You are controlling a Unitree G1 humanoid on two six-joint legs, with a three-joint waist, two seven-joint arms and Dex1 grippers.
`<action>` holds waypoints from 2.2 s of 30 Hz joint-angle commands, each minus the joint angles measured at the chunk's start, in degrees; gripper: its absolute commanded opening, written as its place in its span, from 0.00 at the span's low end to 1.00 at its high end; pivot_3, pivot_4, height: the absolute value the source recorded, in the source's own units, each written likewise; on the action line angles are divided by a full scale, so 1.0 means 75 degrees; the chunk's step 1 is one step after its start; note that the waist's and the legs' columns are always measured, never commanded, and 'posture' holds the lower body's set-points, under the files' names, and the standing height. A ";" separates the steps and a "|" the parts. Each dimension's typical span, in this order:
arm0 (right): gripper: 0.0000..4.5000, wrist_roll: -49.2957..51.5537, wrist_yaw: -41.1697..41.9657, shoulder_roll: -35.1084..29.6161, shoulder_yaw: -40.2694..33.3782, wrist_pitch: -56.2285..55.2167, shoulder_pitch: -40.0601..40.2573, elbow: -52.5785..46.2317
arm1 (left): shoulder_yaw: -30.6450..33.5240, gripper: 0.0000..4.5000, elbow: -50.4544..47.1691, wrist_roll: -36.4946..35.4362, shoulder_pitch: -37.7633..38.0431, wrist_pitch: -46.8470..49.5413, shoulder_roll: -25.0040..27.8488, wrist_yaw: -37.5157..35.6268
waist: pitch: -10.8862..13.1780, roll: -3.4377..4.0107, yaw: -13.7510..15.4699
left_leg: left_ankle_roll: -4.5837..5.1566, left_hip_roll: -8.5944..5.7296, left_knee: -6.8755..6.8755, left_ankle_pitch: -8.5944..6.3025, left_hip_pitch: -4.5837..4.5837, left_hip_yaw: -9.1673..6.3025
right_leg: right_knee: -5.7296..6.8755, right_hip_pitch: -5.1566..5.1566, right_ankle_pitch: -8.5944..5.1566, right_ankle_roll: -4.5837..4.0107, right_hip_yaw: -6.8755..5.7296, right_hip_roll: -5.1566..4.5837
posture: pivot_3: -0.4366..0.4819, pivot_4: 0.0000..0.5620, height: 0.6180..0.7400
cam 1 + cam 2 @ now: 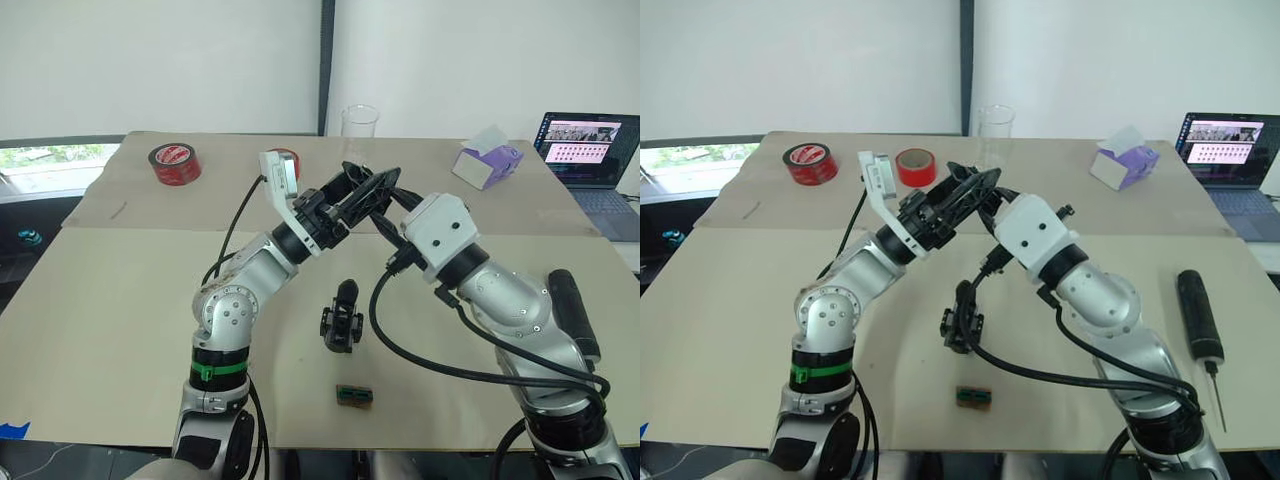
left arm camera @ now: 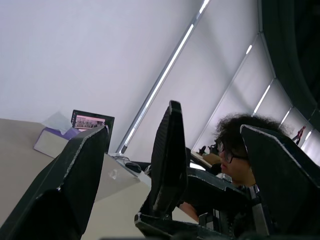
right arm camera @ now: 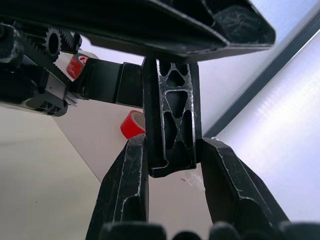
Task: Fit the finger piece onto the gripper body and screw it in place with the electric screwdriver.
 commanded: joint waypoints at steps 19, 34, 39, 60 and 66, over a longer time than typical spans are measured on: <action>0.77 0.2050 0.1638 -0.0157 -0.1903 0.0306 0.0051 -0.0343 | 0.0797 0.01 -0.0287 -0.0761 -0.0146 -0.0860 0.0240 -0.0375 | 0.0001 -0.0001 -0.0026 | 0.0008 0.0003 -0.0001 -0.0004 -0.0003 -0.0005 | -0.0006 -0.0002 0.0005 -0.0010 0.0000 0.0007 | 0.48 0.27 1.00; 1.00 1.0024 0.2972 -0.3170 -0.2936 0.6254 -0.1444 0.1035 | -0.0726 0.01 0.0601 -0.1581 -0.1149 0.2513 0.4016 -0.5309 | 0.0003 -0.0004 -0.0009 | 0.0062 0.0000 -0.0009 -0.0036 -0.0007 -0.0036 | -0.0013 -0.0001 0.0017 -0.0066 -0.0017 -0.0001 | 0.48 0.27 1.00; 1.00 1.2005 0.1306 -0.3019 -0.2524 0.6080 -0.1445 0.1190 | -0.1478 0.01 0.0491 -0.0852 -0.1305 0.2276 0.3766 -0.5605 | 0.0005 -0.0007 0.0037 | 0.0052 -0.0001 -0.0007 -0.0029 -0.0014 -0.0044 | -0.0010 -0.0001 0.0019 -0.0069 -0.0021 -0.0006 | 0.48 0.27 1.00; 0.19 1.3738 -0.0907 -0.3679 -0.1391 0.4889 -0.1208 0.0878 | -0.1705 0.01 0.0435 -0.0097 -0.1130 0.2202 0.3627 -0.5918 | 0.0005 -0.0008 0.0022 | 0.0058 -0.0003 -0.0004 -0.0029 -0.0030 -0.0051 | -0.0015 -0.0005 -0.0005 -0.0024 -0.0024 -0.0007 | 0.48 0.27 1.00; 0.10 1.3054 -0.0330 -0.3787 -0.1351 0.5002 -0.1082 0.0721 | -0.1919 0.01 0.0290 0.0191 -0.1031 0.2010 0.3929 -0.6347 | 0.0006 -0.0008 0.0022 | 0.0060 -0.0001 -0.0005 -0.0030 -0.0032 -0.0058 | -0.0014 -0.0006 -0.0006 -0.0023 -0.0029 -0.0004 | 0.48 0.27 1.00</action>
